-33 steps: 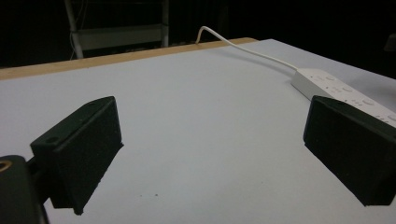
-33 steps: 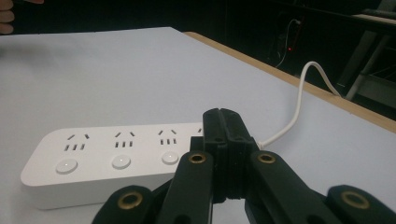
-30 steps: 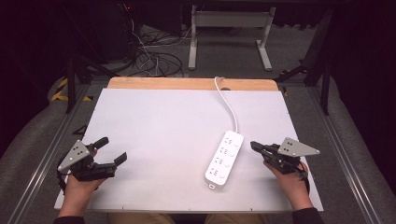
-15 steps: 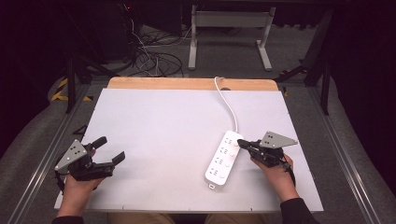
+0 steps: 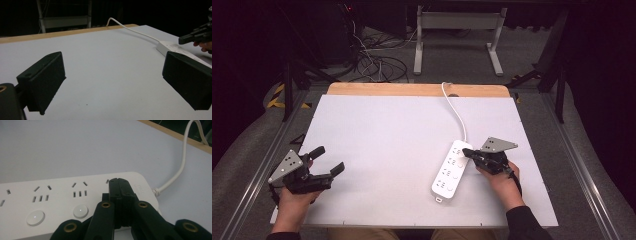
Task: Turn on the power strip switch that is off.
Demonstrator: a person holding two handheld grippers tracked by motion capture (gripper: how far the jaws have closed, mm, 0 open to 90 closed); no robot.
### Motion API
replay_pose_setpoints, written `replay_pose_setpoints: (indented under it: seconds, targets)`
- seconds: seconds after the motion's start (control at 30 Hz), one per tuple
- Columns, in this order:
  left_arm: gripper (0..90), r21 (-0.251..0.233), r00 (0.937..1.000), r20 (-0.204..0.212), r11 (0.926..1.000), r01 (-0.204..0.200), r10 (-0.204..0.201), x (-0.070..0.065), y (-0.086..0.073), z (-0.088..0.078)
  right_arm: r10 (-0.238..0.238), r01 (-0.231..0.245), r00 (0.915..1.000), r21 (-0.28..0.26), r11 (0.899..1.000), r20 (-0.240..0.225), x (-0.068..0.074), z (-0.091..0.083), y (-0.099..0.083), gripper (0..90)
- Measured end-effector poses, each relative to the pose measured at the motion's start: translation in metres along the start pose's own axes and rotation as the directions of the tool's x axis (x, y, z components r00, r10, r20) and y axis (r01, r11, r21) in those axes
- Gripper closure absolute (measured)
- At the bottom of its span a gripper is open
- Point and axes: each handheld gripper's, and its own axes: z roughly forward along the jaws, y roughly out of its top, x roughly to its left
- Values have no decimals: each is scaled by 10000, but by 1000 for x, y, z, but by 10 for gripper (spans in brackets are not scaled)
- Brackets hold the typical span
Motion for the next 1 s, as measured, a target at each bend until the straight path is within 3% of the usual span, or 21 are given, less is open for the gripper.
replay_pose_setpoints:
  seconds: [0.3,0.5,0.7,0.77,0.97,1.0]
  targets:
    - [52,-27,10000,-37,10000,59,-59,0,0,-1,211,-216,9996,301,9993,172,-4,5,-4,900]
    - [52,-38,10000,-40,10000,33,-33,0,0,-1,644,-644,9979,108,9979,24,-5,6,-6,900]
    - [52,-41,10000,-68,10000,48,-48,0,0,-2,427,-429,9990,283,9987,95,-1,8,-3,900]
    - [52,-61,10000,-39,10000,51,-51,0,1,-2,684,-684,9977,273,9973,13,-3,9,-4,900]
    - [52,-81,10000,-53,9999,79,-79,1,1,-3,765,-767,9970,372,9964,85,-2,8,-4,900]
    - [52,-79,10000,-55,9999,74,-75,0,1,-3,993,-989,9950,383,9944,-77,-4,8,-5,900]
